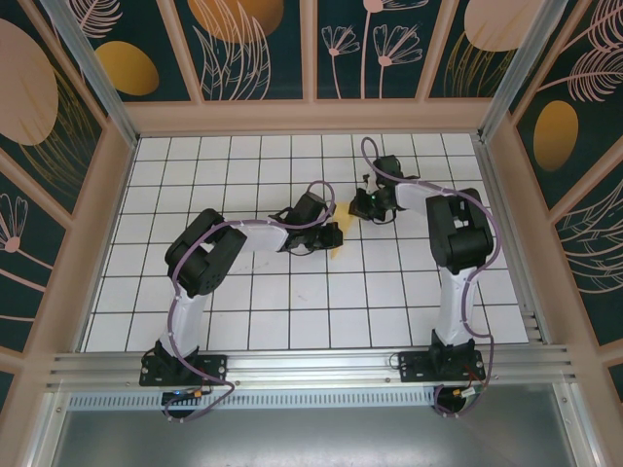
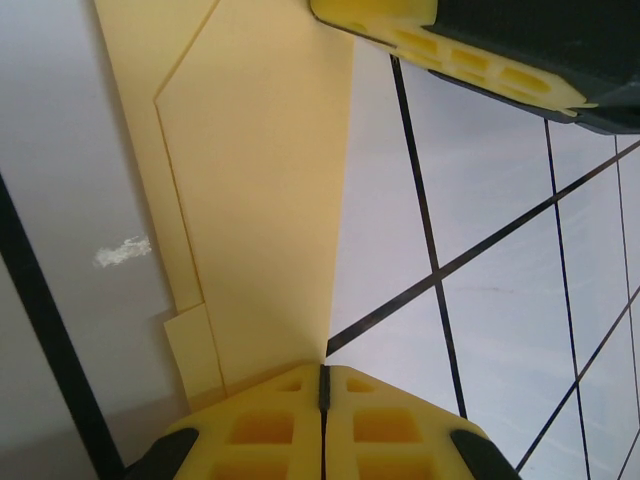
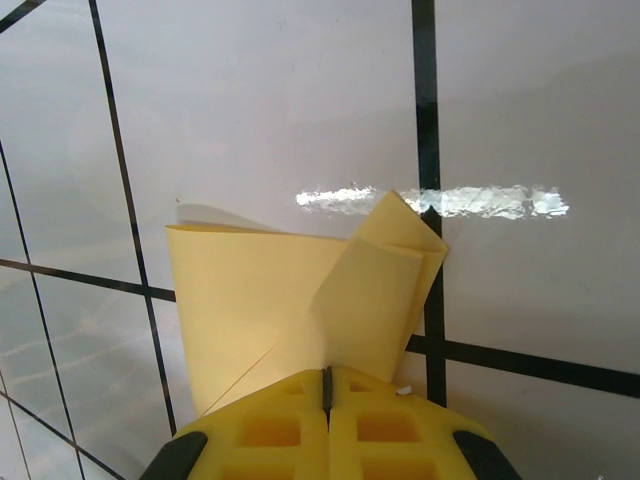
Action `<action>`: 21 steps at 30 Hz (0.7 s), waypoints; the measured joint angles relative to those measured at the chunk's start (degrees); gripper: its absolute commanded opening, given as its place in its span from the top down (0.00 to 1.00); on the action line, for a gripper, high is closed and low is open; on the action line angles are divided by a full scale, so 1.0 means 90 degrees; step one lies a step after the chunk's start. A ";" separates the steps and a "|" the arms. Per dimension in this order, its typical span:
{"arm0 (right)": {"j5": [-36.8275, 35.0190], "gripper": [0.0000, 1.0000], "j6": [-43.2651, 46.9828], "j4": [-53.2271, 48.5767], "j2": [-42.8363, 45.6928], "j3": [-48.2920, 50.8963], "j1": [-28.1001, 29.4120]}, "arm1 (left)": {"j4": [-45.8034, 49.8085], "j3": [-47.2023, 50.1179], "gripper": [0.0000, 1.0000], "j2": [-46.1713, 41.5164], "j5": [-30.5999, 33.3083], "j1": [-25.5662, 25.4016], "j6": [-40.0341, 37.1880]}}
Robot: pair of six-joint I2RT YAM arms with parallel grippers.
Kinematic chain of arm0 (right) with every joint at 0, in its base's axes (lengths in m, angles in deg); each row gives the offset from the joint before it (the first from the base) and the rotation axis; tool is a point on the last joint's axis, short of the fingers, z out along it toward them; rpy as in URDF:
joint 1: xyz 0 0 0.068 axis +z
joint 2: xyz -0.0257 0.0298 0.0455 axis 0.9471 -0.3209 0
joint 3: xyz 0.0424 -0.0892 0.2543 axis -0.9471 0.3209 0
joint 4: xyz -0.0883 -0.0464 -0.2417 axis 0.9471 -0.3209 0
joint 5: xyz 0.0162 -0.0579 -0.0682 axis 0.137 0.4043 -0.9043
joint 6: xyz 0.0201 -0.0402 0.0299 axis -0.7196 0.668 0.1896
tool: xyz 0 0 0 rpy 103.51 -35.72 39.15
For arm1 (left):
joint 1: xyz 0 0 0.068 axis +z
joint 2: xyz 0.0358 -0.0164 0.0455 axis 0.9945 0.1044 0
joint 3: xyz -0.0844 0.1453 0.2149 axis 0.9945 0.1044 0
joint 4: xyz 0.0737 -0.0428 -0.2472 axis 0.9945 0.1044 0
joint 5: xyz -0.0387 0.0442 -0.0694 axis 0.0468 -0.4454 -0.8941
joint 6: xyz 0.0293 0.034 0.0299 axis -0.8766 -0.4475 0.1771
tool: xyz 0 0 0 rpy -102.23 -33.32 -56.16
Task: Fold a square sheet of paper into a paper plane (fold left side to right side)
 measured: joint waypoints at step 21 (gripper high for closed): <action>0.0396 0.95 0.0189 -0.0338 -0.0505 -0.0741 -0.0321 | -0.0095 0.0019 0.92 0.0000 0.0070 0.0002 0.0000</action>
